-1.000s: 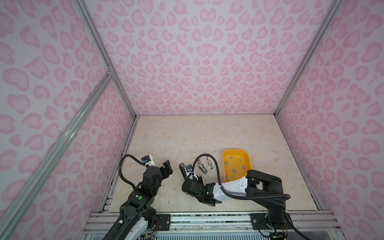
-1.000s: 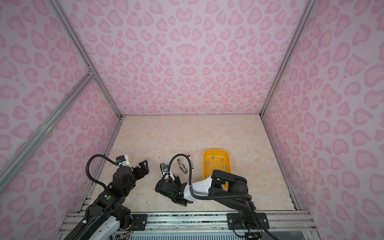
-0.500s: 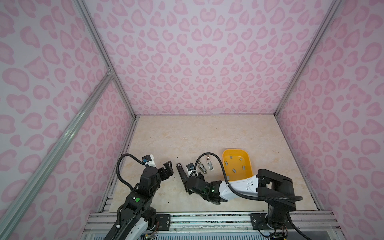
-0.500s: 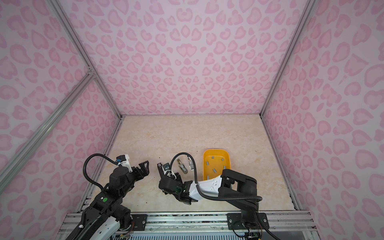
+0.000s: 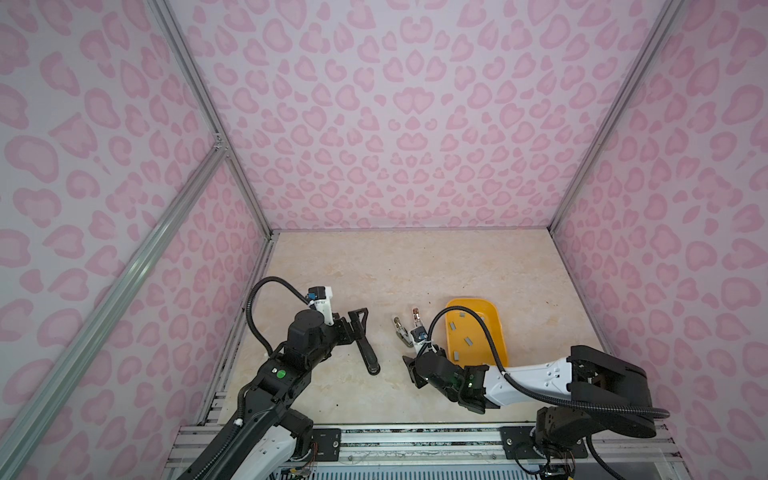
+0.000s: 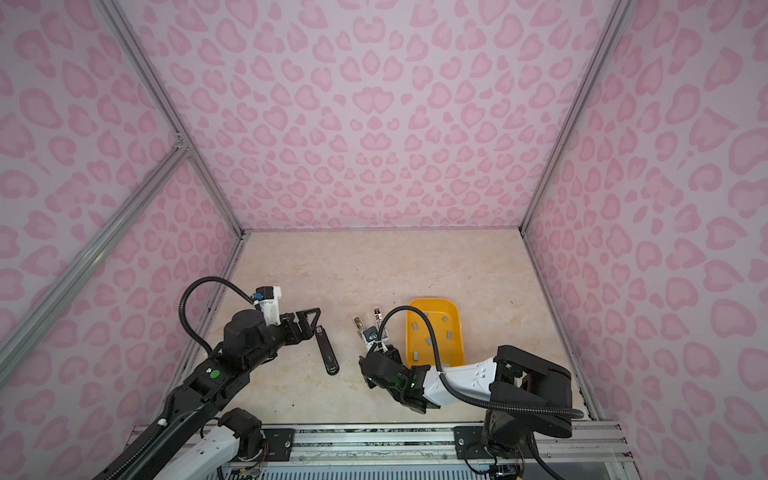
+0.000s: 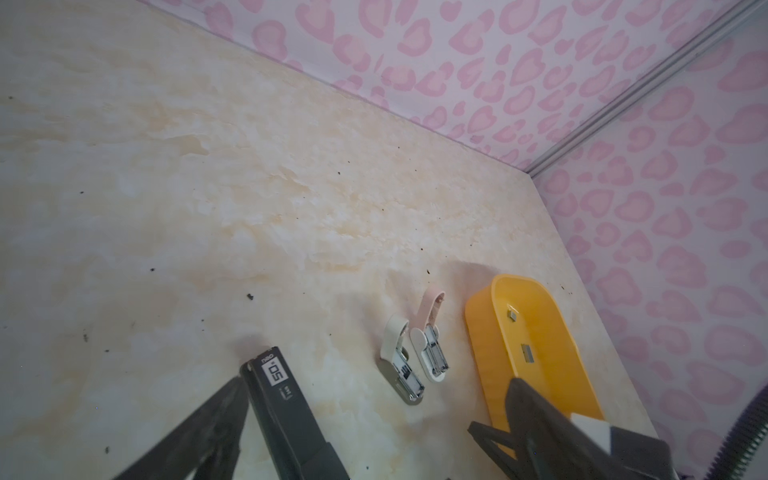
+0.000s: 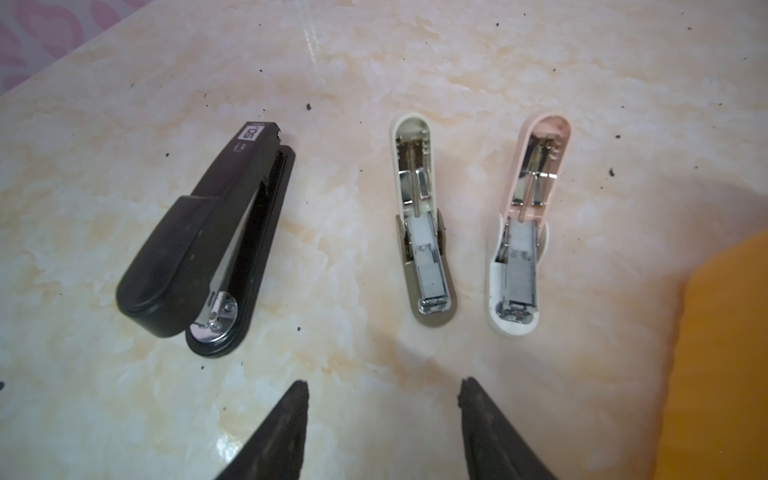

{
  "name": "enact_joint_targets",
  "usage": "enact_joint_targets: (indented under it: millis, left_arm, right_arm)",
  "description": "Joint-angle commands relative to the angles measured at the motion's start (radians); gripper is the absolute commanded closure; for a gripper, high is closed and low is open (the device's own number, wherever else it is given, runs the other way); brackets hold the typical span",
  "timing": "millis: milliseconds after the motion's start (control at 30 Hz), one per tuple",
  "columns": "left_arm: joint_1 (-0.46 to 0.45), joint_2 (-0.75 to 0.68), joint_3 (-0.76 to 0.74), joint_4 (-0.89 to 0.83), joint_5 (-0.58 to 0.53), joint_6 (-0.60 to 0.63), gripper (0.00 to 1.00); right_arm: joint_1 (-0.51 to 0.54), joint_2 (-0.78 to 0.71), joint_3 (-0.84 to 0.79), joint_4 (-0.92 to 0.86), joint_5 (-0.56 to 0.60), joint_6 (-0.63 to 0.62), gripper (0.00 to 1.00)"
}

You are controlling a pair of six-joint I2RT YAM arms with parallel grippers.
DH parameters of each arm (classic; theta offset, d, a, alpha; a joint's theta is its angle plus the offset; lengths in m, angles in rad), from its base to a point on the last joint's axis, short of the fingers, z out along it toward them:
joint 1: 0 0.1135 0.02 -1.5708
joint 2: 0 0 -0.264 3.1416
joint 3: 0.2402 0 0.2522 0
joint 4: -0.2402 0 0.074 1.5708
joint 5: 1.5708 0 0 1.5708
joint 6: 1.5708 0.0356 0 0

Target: Load the staples into the stapler

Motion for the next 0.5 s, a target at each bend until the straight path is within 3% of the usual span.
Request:
enact_joint_targets:
  millis: [0, 200, 467]
  left_arm:
    - [-0.053, 0.085, 0.066, 0.085, 0.001, 0.038, 0.02]
    - [-0.084, 0.204, 0.125, 0.098, 0.035, 0.07, 0.01]
    - [-0.085, 0.236, 0.148, 0.082, -0.003, 0.084, 0.01]
  right_arm:
    - [-0.018, 0.033, -0.003, 0.035, -0.035, -0.026, 0.43]
    - [-0.081, 0.101, -0.002, 0.08, -0.081, -0.024, 0.44]
    - [-0.121, 0.158, 0.023, 0.089, -0.126, -0.06, 0.44]
